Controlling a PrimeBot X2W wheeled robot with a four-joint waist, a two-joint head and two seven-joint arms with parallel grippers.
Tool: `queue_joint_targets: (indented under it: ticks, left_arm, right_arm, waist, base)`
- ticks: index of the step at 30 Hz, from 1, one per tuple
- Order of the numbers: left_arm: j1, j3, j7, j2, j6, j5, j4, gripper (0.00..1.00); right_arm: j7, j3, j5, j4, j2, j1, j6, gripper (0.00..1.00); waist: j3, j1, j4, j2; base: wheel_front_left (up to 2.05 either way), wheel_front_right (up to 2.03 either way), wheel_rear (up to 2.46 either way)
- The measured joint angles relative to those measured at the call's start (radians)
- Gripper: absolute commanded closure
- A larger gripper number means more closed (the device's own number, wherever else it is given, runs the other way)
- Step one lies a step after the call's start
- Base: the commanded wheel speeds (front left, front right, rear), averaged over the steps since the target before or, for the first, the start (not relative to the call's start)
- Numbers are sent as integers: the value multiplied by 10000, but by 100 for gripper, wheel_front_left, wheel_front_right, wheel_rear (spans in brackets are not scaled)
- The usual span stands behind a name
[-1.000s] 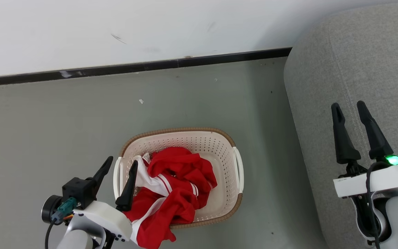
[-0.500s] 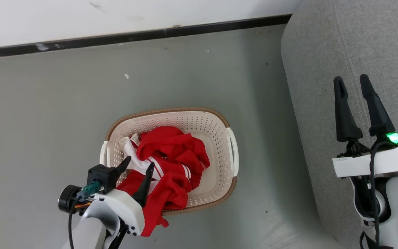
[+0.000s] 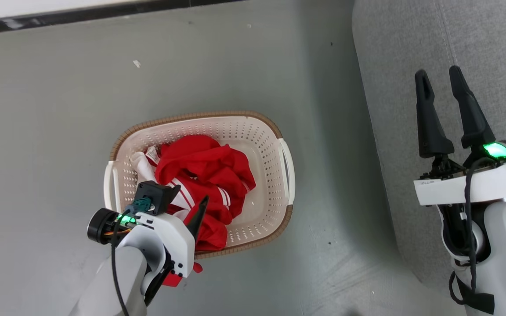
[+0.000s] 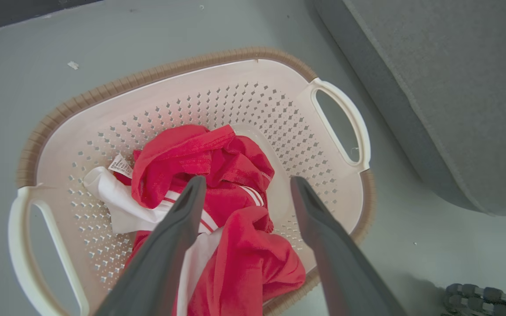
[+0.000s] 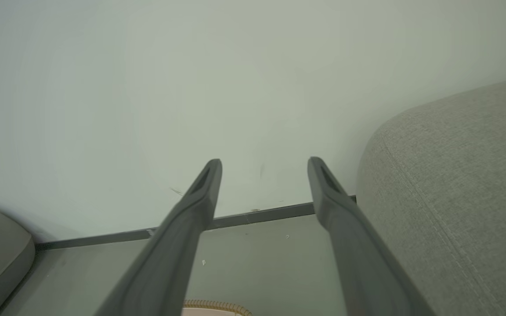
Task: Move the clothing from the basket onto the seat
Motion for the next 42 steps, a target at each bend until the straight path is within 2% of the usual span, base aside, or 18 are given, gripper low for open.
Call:
queue_joint_targets:
  ticks: [7, 15, 28, 37, 42]
  left_arm:
    - [-370, -399, 445, -67, -25, 98, 761, 0]
    - [-1168, -167, 1166, -90, -36, -290, 1973, 0]
    - [-1863, -150, 1733, 8, 19, -249, 3200, 0]
    - [-2552, -447, 2412, 495, 552, 380, 4031, 0]
    - [-2713, -514, 2874, 497, 577, 430, 4445, 0]
  right_arm:
    - [0, 59, 12, -23, 31, -351, 0, 0]
    - [0, 184, 15, -35, 77, -770, 0, 0]
    - [0, 399, 282, -15, 127, -1346, 0, 0]
    - [0, 537, 479, 46, 153, -1643, 0, 0]
    - [0, 593, 652, 96, 157, -1747, 0, 0]
  waist:
    - [529, 0, -209, 0]
    - [1287, 0, -616, 0]
    - [2021, 0, -1149, 0]
    - [2380, 0, -1473, 0]
    - [2504, 0, -1613, 0]
  base:
    - [0, 0, 0]
    - [0, 0, 0]
    - [0, 0, 0]
    - [0, 0, 0]
    - [0, 0, 0]
